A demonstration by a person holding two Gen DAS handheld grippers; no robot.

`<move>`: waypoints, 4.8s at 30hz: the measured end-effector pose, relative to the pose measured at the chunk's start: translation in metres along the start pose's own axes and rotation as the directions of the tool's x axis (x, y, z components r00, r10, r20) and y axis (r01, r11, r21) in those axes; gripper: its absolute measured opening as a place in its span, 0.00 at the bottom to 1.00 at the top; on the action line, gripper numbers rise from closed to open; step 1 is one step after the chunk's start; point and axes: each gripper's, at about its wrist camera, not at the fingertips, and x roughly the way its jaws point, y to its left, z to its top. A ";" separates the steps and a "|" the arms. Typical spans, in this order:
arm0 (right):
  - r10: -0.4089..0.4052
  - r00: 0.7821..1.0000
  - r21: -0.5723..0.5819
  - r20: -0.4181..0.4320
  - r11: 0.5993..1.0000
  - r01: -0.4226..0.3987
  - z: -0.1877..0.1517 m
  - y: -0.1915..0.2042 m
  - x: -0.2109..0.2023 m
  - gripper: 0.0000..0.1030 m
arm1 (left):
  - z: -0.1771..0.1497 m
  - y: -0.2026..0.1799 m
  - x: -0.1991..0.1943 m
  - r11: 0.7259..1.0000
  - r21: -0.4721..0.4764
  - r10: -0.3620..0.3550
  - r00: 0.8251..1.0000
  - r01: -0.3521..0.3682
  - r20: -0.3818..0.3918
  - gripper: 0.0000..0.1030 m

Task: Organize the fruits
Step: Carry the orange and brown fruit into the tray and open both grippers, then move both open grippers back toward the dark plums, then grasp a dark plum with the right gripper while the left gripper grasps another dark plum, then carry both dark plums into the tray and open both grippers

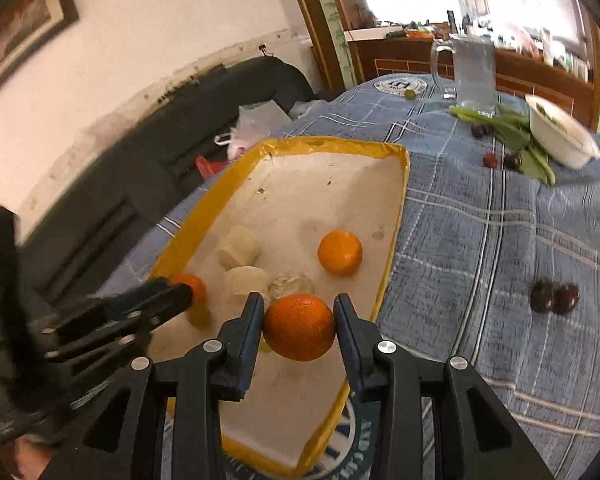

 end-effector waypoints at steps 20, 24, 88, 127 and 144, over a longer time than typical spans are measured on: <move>-0.065 0.996 0.058 0.061 0.996 0.061 -0.012 -0.040 -0.042 0.46 | -0.008 -0.060 -0.036 0.966 0.228 0.086 0.986 -0.118 0.145 0.77; -0.083 0.995 0.082 0.062 0.994 0.078 -0.018 -0.057 -0.051 0.46 | -0.010 -0.070 -0.038 0.962 0.246 0.081 0.986 -0.116 0.147 0.77; -0.422 0.903 0.247 -0.078 0.870 0.428 -0.043 -0.264 -0.077 0.31 | 0.001 -0.285 0.109 0.764 0.564 -0.270 0.949 0.313 -0.160 0.19; 0.059 0.984 0.355 0.167 0.928 -0.116 -0.033 -0.203 -0.100 0.25 | 0.022 -0.076 -0.037 0.971 0.162 -0.205 0.960 0.175 0.193 0.20; 0.158 0.987 0.141 -0.010 0.978 -0.155 0.018 -0.028 0.011 0.27 | 0.003 0.009 -0.004 0.999 0.015 -0.048 0.995 0.047 0.088 0.20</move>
